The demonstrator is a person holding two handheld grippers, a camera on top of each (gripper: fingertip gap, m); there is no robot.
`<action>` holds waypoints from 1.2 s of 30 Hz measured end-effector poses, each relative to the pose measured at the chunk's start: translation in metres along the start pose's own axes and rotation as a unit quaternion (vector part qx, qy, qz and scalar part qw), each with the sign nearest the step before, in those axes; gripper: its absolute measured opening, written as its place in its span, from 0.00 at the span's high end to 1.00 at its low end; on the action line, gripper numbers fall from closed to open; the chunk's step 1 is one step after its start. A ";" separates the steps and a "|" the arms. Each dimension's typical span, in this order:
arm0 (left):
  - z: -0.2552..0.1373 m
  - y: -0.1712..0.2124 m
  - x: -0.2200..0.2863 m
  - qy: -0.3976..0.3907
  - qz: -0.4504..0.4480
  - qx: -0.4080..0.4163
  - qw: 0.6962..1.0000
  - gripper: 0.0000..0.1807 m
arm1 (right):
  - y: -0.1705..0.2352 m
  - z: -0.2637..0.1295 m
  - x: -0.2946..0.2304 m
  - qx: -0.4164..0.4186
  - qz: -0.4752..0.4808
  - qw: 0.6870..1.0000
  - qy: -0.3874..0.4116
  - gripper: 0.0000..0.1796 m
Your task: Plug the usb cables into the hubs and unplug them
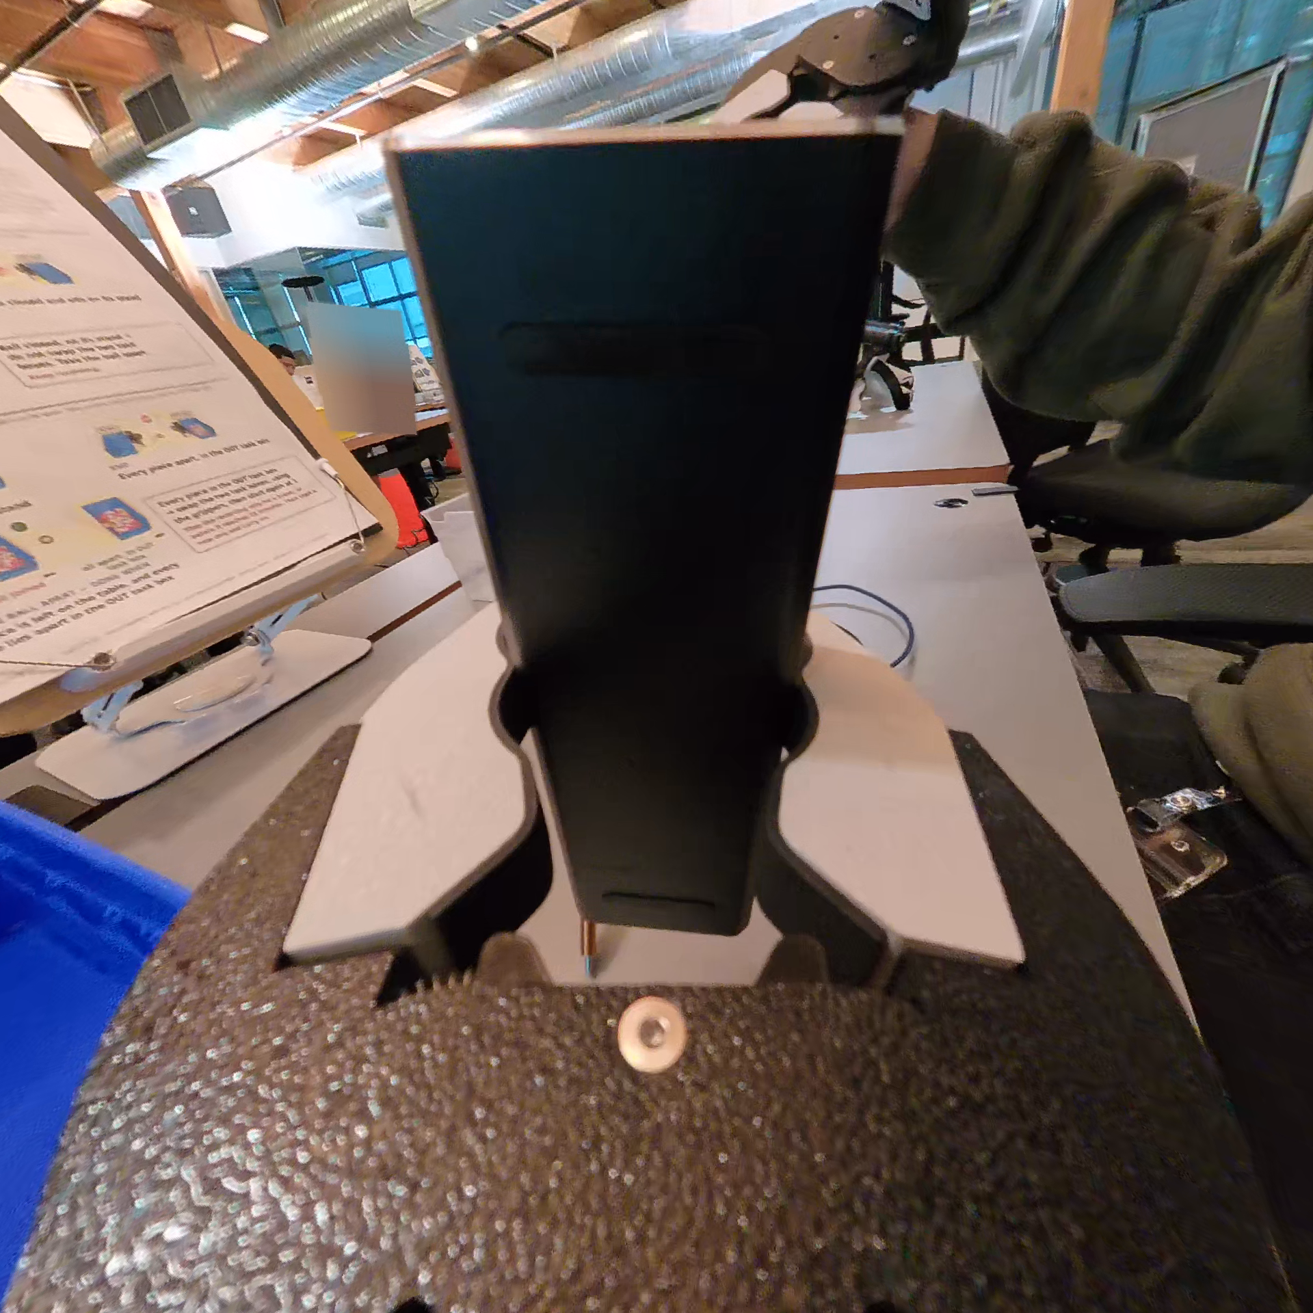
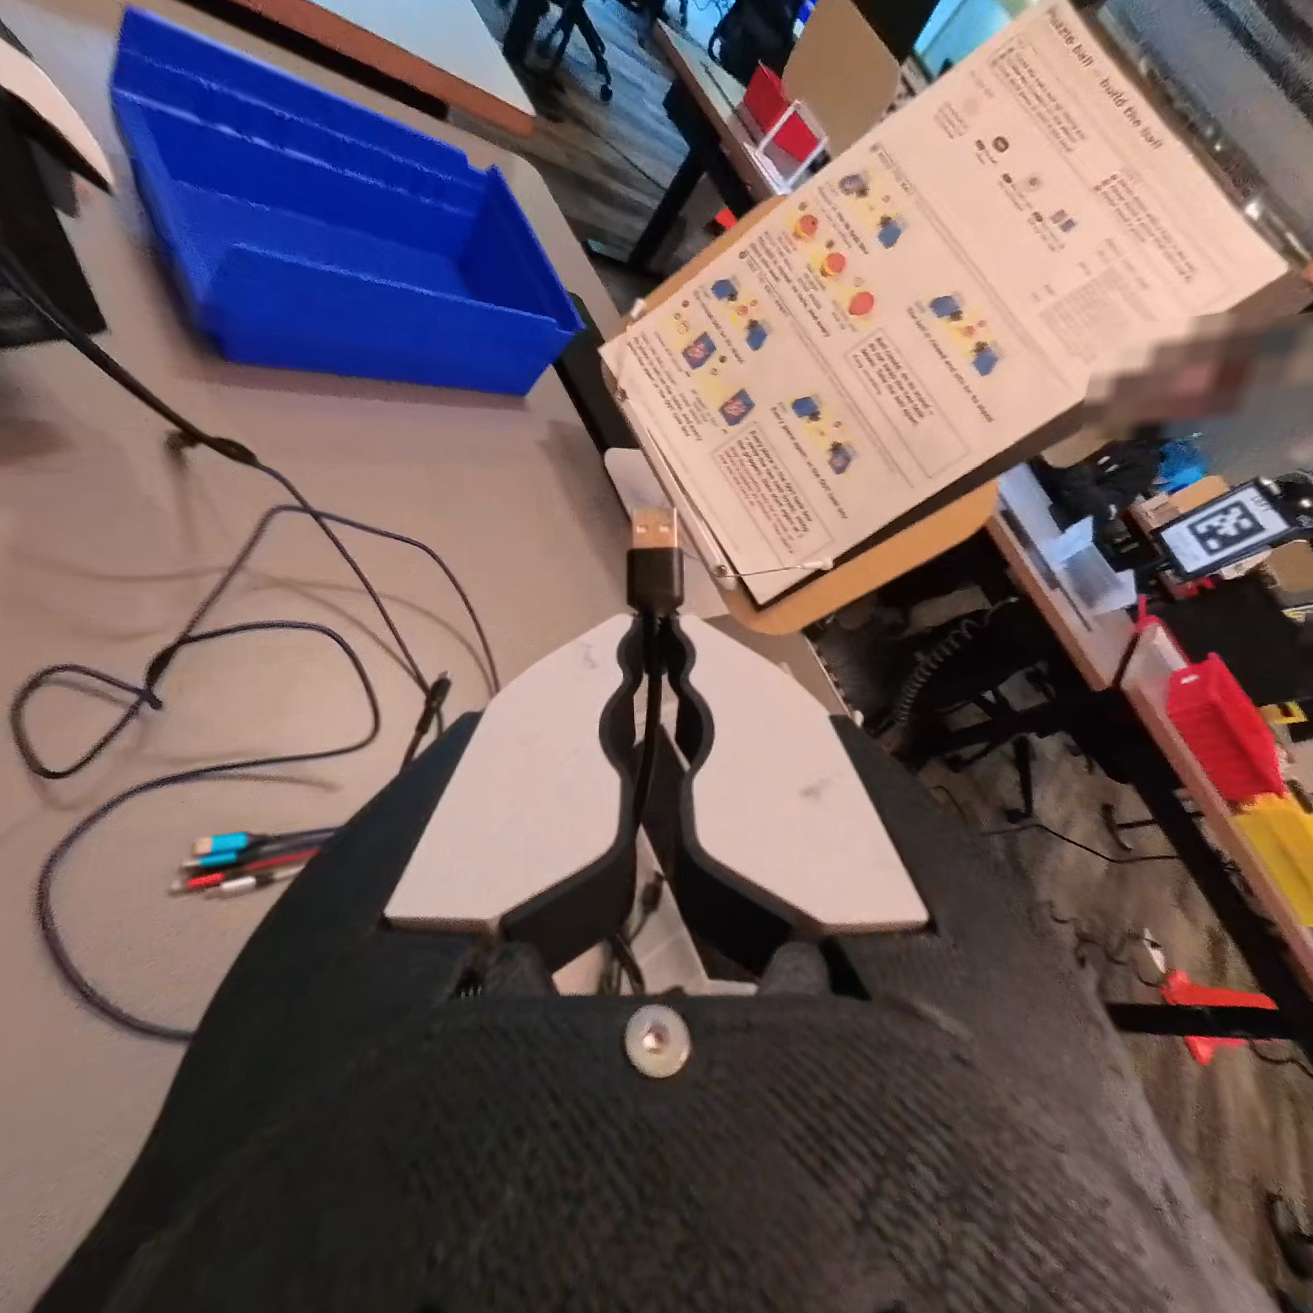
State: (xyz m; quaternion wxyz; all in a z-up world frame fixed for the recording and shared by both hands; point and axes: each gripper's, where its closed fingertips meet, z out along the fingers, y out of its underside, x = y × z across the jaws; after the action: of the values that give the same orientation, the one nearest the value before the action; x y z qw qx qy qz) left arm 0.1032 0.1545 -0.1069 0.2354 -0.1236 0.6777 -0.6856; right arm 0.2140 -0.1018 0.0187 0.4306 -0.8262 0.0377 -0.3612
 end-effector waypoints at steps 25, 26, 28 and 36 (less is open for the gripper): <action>0.015 0.005 0.012 0.034 -0.026 0.009 0.999 0.61 | 0.079 0.067 -0.007 -0.032 0.183 0.982 -0.031 0.61; 0.018 0.006 0.015 0.042 -0.030 0.012 0.999 0.61 | 0.044 0.066 -0.032 0.022 0.197 0.977 -0.078 0.62; 0.023 0.007 0.022 0.057 -0.033 0.017 0.998 0.61 | -0.016 0.064 -0.092 0.113 0.187 0.962 -0.166 0.62; 0.035 0.015 0.049 0.116 -0.020 0.009 0.993 0.61 | -0.055 0.105 -0.257 0.085 0.078 0.949 -0.294 0.76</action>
State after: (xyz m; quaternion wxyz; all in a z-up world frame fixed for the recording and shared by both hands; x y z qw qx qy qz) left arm 0.0805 0.1002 -0.1270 0.1425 -0.0544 0.6915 -0.7061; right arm 0.0768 0.1005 -0.1243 0.5180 -0.8506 -0.0572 -0.0698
